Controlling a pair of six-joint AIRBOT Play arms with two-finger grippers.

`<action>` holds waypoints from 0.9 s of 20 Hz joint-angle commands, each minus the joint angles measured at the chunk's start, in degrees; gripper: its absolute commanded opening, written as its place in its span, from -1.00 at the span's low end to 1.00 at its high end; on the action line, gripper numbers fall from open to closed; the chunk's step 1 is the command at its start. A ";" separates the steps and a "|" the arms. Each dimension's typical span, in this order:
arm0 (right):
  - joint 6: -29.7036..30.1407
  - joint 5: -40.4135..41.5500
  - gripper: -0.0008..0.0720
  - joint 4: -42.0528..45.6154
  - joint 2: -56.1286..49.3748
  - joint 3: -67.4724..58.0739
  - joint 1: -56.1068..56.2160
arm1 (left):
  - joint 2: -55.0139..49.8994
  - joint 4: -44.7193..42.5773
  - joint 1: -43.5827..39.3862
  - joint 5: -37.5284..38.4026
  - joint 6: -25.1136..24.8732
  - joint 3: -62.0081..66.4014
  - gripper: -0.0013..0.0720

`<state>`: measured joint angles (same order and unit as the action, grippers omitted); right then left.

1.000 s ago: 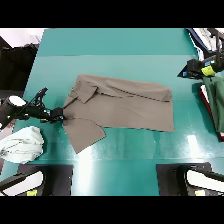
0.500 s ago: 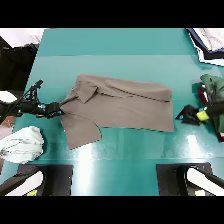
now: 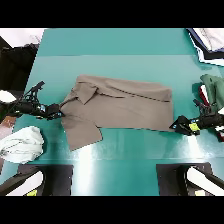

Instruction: Fold the shirts.

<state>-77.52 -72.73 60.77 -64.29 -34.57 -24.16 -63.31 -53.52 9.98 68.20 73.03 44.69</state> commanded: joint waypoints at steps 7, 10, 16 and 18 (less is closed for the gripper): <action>0.09 9.09 -0.92 0.33 3.17 0.55 5.57 | 0.28 0.04 0.00 1.07 0.04 0.20 -0.89; 0.02 9.70 -0.93 0.20 9.40 -3.06 5.60 | 1.49 0.46 0.02 1.49 0.26 4.50 -0.89; 0.00 11.10 -0.93 -13.03 17.38 -28.48 5.60 | 7.78 7.15 0.00 3.91 0.55 36.74 -0.89; 0.00 11.74 -0.93 -14.38 18.47 -38.97 5.60 | 8.20 7.72 0.00 5.16 0.70 51.80 -0.89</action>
<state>-77.45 -62.28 51.27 -48.25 -60.77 -18.61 -56.60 -48.12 9.98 71.81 73.54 79.07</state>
